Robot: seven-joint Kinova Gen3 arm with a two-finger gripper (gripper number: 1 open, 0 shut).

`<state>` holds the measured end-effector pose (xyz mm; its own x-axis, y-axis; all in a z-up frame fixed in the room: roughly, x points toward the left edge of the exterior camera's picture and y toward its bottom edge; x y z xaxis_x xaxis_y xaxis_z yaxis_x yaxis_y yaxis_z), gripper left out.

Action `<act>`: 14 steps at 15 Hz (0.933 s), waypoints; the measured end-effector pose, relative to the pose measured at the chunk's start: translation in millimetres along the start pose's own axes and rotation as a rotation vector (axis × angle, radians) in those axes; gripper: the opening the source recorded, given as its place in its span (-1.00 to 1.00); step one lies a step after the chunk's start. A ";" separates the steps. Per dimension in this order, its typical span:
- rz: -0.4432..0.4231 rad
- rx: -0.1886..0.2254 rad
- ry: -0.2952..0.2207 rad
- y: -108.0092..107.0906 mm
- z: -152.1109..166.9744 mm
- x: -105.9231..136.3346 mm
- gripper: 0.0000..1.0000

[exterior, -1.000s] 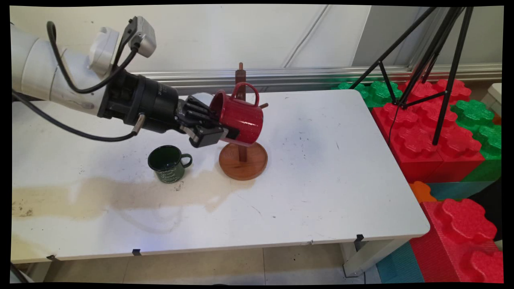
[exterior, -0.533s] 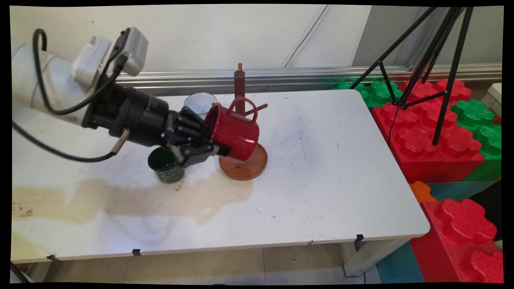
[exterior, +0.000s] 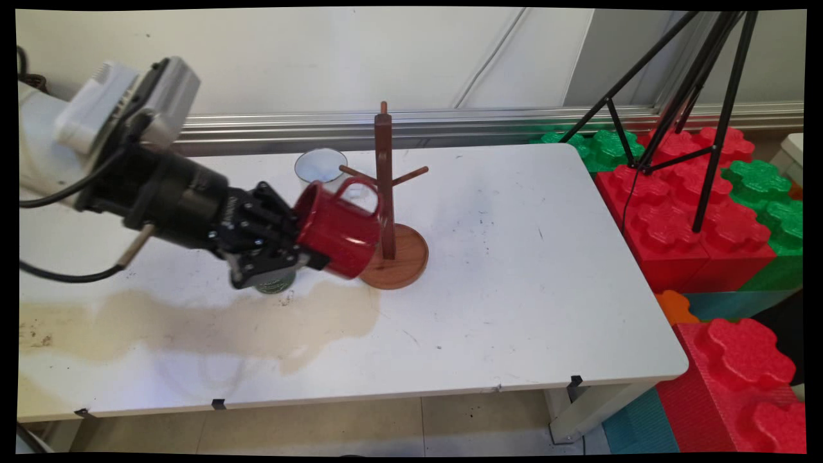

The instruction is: Place the picked object on the table

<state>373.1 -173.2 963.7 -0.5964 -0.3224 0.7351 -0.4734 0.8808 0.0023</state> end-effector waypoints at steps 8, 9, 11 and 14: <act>0.029 0.074 -0.095 -12.4 -22.9 -8.4 -1.00; 0.031 0.087 -0.109 -15.8 -22.7 -8.9 -1.00; 0.030 0.110 -0.135 -22.0 -22.1 -10.5 -1.00; 0.020 0.146 -0.182 -33.7 -19.3 -14.0 -1.00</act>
<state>410.0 -191.7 966.5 -0.7075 -0.3737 0.5998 -0.5407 0.8328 -0.1188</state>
